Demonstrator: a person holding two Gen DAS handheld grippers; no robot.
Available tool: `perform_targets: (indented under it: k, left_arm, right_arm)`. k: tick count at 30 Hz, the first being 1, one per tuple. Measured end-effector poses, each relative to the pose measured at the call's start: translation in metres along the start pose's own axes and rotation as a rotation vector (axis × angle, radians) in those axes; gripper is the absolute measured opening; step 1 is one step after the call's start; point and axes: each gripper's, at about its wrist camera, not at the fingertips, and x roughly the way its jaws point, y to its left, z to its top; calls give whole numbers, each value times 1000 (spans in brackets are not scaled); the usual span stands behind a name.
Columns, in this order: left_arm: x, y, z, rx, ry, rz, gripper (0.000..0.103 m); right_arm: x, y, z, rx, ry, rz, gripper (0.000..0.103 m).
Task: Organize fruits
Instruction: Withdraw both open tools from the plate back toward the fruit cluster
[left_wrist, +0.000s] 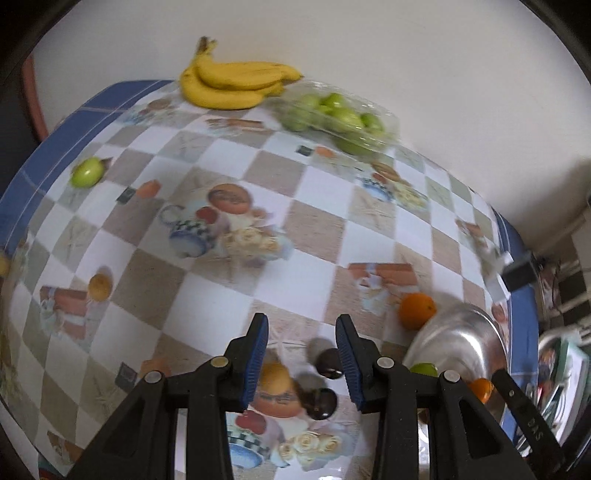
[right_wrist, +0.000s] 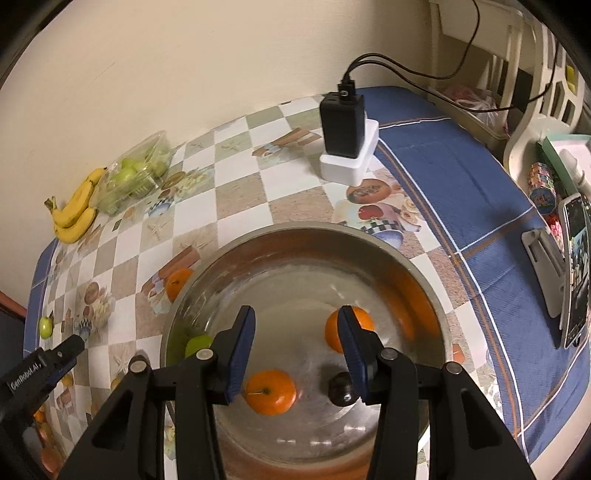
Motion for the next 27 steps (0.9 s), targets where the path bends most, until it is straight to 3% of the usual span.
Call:
perform_targets:
  k: [2,5,9,11,16,27]
  left_arm:
    - [0,7,2,-20,1,8,44]
    - [1,15,4,-48,2,34,61]
    - [4,18,2,-53,9,73,74]
    - [5,19,2,-54,14,84,81]
    - [9,18,1,-47,18,106,92]
    - [12,21,0,-41,9,136,103]
  right_arm:
    - [1,2,-1,-8,1,-1,49]
    - [3,3,-1,-14,4,-7,68]
    - [8,6,-4,-29,18,-15,71]
    - [10,6,-5,-35,22,-19,80]
    - [13,7,-5,-42,26,-23,80]
    - [14,9,-6,-47,24,9,95]
